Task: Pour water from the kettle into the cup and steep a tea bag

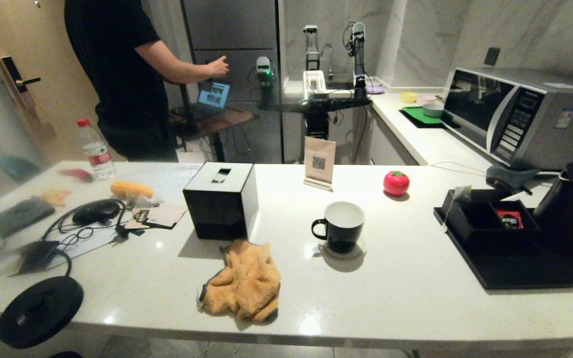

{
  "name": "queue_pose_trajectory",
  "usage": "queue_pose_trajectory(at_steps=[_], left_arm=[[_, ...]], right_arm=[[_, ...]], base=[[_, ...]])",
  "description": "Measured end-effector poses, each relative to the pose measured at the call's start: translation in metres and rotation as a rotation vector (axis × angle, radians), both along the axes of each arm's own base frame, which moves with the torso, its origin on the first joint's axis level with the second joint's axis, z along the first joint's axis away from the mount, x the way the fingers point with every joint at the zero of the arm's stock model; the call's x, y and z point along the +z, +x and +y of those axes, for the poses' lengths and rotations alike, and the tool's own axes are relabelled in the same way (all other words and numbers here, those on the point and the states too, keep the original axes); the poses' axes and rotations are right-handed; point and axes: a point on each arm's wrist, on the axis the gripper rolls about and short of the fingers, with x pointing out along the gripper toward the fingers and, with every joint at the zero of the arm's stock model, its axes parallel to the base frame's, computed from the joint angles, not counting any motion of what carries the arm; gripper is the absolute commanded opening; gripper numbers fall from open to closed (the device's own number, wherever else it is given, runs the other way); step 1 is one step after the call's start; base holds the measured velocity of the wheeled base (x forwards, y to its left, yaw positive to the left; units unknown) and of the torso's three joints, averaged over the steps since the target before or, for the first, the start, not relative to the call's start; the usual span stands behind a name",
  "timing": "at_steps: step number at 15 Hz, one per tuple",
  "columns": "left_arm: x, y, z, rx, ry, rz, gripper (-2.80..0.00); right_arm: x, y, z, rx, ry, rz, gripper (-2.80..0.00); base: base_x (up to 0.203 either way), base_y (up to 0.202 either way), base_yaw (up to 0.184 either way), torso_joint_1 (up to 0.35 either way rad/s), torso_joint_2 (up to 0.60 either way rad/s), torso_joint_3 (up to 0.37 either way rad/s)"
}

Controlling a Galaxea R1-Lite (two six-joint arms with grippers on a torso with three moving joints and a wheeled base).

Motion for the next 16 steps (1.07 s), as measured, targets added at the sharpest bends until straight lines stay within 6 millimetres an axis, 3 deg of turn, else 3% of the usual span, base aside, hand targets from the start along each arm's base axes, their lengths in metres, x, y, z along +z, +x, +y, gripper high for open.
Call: queue_pose_trajectory(at_steps=[4,9,14,16], left_arm=[[0.0,0.0,0.0,0.001,0.0,0.0,-2.8],[0.0,0.0,0.0,0.001,0.0,0.0,-2.8],[0.0,0.0,0.0,0.001,0.0,0.0,-2.8],[0.0,0.0,0.0,0.001,0.0,0.0,-2.8]], right_arm=[[0.004,0.028,-0.056,-0.093,0.033,0.033,-2.8],[-0.014,0.074,-0.135,-0.059,0.089,0.094,-2.8],[-0.04,0.104,-0.209,0.294,-0.009,0.126,-2.8],[-0.047,0.11,-0.227,0.464,-0.059,0.106,-2.8]], base=[[0.0,0.0,0.0,0.0,0.0,0.0],[0.0,0.0,0.0,0.0,0.0,0.0],[0.0,0.0,0.0,0.0,0.0,0.0],[0.0,0.0,0.0,0.0,0.0,0.0]])
